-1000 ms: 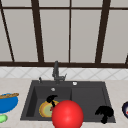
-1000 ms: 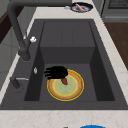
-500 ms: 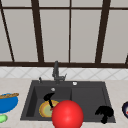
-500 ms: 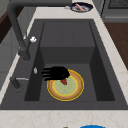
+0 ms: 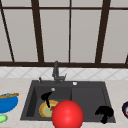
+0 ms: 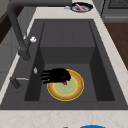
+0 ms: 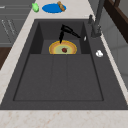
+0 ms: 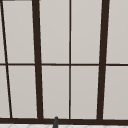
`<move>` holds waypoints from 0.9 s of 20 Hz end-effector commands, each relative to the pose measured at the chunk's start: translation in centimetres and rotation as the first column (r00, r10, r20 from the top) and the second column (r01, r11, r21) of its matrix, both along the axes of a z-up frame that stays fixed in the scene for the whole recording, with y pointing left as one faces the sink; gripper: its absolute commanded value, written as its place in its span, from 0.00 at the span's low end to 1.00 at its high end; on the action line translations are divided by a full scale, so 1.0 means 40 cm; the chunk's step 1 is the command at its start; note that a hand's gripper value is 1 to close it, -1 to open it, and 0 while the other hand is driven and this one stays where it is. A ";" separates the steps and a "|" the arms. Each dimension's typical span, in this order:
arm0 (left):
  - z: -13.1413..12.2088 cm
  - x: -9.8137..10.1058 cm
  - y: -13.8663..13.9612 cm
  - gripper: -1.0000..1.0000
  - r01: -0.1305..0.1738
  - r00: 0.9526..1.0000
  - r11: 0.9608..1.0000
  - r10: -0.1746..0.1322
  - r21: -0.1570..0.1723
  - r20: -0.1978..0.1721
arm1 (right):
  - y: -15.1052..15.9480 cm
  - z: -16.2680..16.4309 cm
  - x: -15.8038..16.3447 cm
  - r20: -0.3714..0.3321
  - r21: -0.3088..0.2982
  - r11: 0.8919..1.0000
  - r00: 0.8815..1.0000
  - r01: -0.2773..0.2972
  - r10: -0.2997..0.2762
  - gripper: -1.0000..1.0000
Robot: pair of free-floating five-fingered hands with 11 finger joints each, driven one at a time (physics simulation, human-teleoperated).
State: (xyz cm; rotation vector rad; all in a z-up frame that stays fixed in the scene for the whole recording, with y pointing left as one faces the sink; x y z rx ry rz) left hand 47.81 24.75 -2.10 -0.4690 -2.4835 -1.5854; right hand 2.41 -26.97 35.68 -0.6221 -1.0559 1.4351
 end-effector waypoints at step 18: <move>-0.035 -0.014 0.032 0.00 0.010 1.000 0.961 -0.014 0.278 0.011 | 0.000 0.000 0.000 0.000 0.000 1.000 1.000 0.000 0.000 0.50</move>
